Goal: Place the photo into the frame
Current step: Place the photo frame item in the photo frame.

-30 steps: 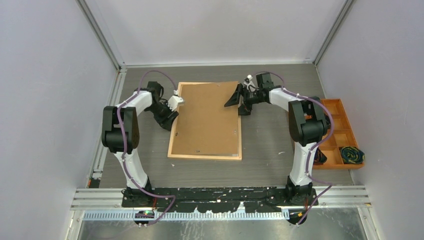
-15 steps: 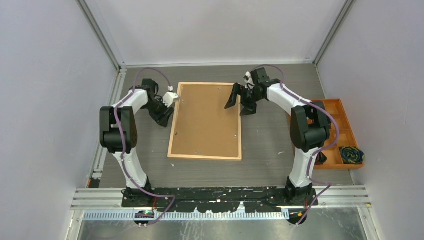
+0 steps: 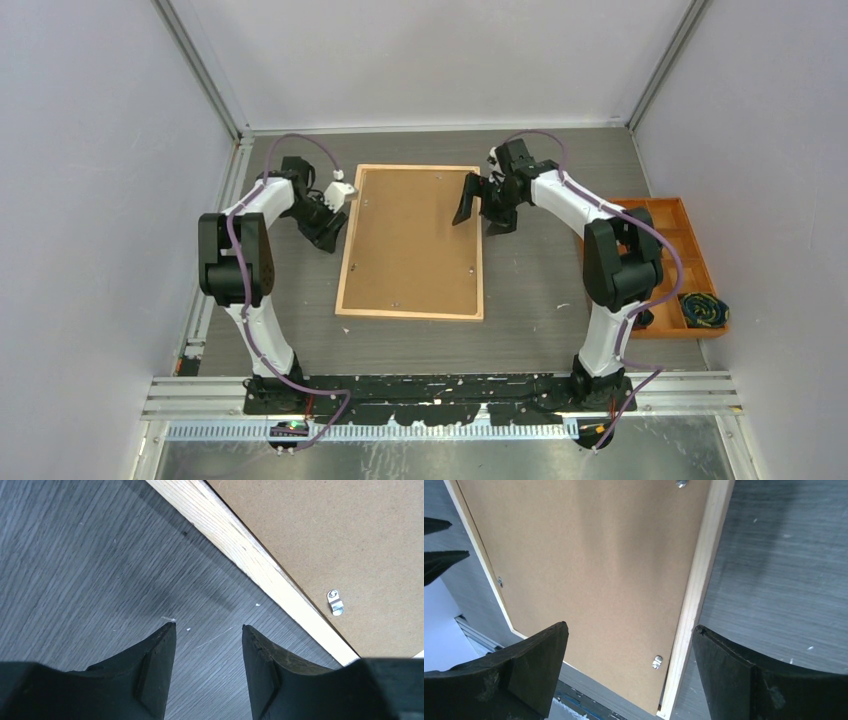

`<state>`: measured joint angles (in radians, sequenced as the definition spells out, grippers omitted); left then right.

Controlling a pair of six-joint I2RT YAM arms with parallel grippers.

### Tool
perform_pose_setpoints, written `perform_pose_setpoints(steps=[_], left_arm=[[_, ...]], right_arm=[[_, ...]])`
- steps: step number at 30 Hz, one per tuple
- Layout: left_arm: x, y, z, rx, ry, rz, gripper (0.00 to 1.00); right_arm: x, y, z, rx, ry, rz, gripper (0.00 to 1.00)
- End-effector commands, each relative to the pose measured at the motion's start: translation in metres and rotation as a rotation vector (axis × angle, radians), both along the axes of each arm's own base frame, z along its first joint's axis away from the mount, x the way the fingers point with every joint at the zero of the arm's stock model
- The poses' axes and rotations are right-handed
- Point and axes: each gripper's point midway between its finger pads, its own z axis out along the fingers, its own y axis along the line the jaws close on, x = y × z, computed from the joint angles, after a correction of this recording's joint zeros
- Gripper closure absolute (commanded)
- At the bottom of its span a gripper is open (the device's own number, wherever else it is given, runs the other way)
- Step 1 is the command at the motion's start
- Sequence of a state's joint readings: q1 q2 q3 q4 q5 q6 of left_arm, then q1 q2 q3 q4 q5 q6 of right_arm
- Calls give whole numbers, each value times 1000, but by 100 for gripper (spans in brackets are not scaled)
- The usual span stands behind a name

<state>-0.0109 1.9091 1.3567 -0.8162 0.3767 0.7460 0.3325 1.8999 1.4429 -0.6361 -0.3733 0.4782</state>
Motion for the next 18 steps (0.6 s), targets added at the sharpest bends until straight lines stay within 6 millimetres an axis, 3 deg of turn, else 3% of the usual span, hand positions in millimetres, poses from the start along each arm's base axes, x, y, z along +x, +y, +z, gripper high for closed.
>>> perform_pose_setpoints(steps=[1,7,18], left_arm=[[9,-8,16,-58,-29,22,48],[16,-6,9,-43,-26,37,49],[22,-9,10,-47,-33,39,49]], right_arm=[[-5,11,17,11,-65,11,4],[-4,19,6,19,-48,14,7],[-1,13,-13,-34,-32,26,7]])
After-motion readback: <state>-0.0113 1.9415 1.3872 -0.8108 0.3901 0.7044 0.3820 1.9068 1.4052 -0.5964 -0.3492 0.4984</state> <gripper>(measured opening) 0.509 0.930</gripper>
